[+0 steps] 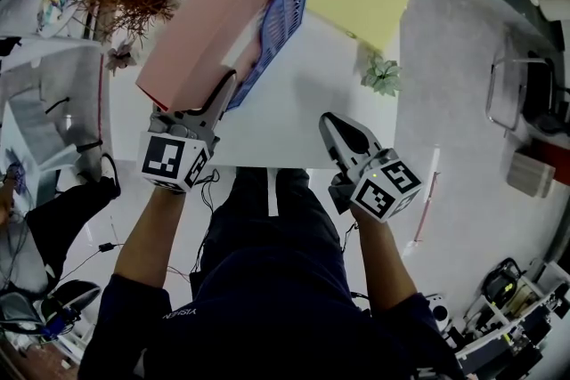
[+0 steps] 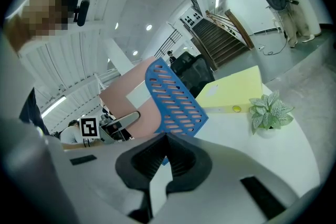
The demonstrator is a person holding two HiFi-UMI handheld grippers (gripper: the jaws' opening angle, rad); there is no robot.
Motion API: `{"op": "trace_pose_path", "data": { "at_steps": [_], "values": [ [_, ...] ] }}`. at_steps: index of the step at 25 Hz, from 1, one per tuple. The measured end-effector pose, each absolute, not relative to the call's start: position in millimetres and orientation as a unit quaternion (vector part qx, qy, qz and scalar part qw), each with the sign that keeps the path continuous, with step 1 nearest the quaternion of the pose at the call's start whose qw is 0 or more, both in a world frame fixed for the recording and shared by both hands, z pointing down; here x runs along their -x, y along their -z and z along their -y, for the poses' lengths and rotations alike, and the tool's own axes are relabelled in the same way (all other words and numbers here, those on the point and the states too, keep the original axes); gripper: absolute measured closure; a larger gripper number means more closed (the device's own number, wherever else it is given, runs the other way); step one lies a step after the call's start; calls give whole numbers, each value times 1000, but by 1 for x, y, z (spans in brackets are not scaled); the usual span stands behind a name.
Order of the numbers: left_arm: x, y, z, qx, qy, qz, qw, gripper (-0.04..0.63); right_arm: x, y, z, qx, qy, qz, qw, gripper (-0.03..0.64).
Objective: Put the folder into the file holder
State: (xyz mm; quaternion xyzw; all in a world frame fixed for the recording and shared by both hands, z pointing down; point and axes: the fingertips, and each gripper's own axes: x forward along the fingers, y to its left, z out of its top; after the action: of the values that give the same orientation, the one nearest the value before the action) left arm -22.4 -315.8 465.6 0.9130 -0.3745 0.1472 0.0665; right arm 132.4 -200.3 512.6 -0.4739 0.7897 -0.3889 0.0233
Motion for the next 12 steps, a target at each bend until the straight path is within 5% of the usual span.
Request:
{"op": "trace_pose_path", "data": {
  "at_steps": [12],
  "values": [
    [21,-474,313,-911,-149,379,62,310,-129,-518,194,475,394,-787,20,612]
  ]
}}
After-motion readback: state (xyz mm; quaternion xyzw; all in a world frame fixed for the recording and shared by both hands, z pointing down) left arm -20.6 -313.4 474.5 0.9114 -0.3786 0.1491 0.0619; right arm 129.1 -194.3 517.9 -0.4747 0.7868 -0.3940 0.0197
